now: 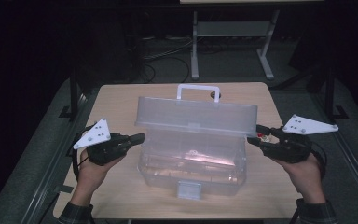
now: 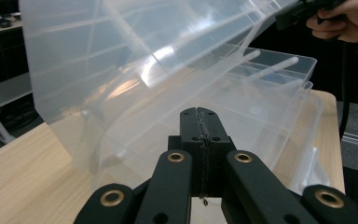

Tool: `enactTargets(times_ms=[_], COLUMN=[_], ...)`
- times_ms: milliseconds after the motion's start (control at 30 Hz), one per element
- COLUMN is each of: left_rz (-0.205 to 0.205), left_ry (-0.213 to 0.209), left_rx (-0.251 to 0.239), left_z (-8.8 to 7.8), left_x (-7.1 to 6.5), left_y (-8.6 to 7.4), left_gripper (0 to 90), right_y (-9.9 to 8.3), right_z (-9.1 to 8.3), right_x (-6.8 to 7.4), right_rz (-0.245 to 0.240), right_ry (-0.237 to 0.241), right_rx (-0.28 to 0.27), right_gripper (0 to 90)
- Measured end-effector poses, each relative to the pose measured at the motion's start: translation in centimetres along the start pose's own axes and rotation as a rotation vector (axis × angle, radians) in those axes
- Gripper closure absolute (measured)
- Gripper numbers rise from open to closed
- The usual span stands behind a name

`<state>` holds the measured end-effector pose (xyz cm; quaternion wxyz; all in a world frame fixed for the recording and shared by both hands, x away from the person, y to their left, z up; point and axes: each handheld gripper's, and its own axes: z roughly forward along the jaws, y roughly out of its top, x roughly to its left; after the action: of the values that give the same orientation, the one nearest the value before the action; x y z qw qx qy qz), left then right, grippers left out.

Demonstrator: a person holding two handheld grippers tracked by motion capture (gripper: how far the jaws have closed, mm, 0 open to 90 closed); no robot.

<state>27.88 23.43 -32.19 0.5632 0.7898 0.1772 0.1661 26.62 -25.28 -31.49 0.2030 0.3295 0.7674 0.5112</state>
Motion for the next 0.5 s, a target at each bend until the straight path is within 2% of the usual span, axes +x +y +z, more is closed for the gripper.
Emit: enactTargets(times_ms=[133,367,500], left_rz=[0.004,0.013,0.015], left_ry=[-0.015,-0.072,-0.107], left_rx=[0.006,0.032,0.060], left_z=[0.2,0.8,1.3], left_x=[-0.2,-1.2,-1.7], left_y=[-0.1,0.0,0.0], left_gripper=[89.9,89.5,83.2], right_y=[0.2,0.3,0.6], right_z=[0.1,0.3,0.4], right_x=[-0.2,-0.6,-0.8], right_rz=[0.015,0.033,0.050], right_ry=[-0.008,-0.025,-0.034], right_rx=[-0.012,-0.024,-0.033], right_gripper=[55.9,59.6,60.8])
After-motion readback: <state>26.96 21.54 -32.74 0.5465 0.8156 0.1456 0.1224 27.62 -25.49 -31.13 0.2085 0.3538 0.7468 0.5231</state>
